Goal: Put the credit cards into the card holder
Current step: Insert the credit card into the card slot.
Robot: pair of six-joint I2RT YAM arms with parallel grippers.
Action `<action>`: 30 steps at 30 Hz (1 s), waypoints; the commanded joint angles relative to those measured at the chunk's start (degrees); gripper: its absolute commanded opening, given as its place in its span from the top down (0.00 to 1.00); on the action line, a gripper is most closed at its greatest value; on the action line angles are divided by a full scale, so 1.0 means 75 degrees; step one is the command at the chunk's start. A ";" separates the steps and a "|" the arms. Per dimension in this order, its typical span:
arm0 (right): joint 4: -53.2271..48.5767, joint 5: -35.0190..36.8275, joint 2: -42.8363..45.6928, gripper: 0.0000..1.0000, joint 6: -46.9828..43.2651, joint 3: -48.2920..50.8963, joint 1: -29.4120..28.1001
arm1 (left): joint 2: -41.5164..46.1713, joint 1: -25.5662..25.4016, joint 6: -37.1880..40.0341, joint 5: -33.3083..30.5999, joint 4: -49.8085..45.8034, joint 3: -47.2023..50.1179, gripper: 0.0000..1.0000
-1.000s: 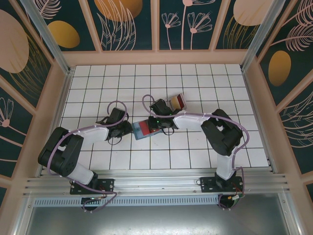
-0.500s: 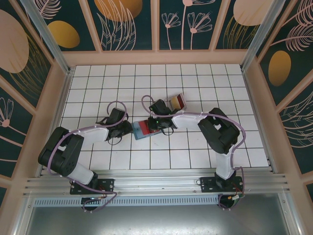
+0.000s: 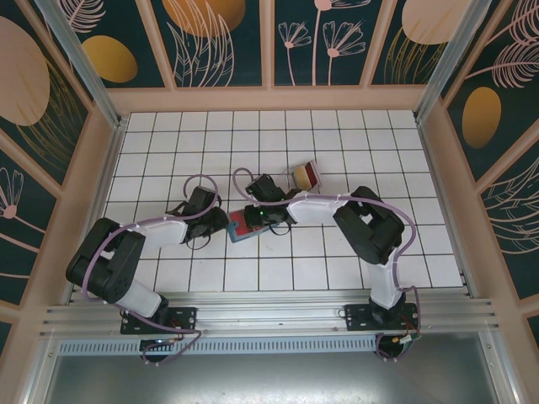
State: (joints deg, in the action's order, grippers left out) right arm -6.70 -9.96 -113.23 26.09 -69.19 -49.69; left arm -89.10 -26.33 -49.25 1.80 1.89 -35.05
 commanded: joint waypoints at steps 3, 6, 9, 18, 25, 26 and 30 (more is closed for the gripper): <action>0.0028 -0.0375 0.0012 0.87 0.0178 -0.0009 -0.0032 | -0.0793 -0.0344 -0.0127 0.0829 0.0564 0.0036 0.73; 0.0025 -0.0325 0.0147 0.87 0.0187 0.0091 0.0059 | -0.0513 -0.0344 -0.0083 0.0674 0.0323 -0.0014 0.73; 0.0061 -0.0353 0.0303 0.87 0.0219 0.0195 0.0152 | -0.0016 -0.0345 -0.0002 0.0430 -0.0016 -0.0123 0.68; 0.0402 -0.0682 0.0296 0.87 0.0525 0.0374 0.0217 | 0.1184 -0.0339 0.0957 0.1004 0.0053 -0.0185 0.58; 0.0550 -0.0795 0.0307 0.87 0.0641 0.0511 0.0272 | 0.0782 -0.0536 0.1623 0.1372 -0.0423 -0.0323 0.57; 0.0593 -0.0838 0.0297 0.87 0.0667 0.0536 0.0291 | 0.0712 -0.0566 0.1688 0.1307 -0.0497 -0.0357 0.57; 0.0642 -0.0899 0.0311 0.87 0.0694 0.0588 0.0320 | 0.0451 -0.0643 0.1924 0.0735 -0.1057 -0.0625 0.53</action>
State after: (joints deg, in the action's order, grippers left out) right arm -2.04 -15.57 -112.53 30.46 -65.89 -47.66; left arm -84.64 -30.83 -37.91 9.85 -1.93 -37.41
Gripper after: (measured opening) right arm 0.128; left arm 0.465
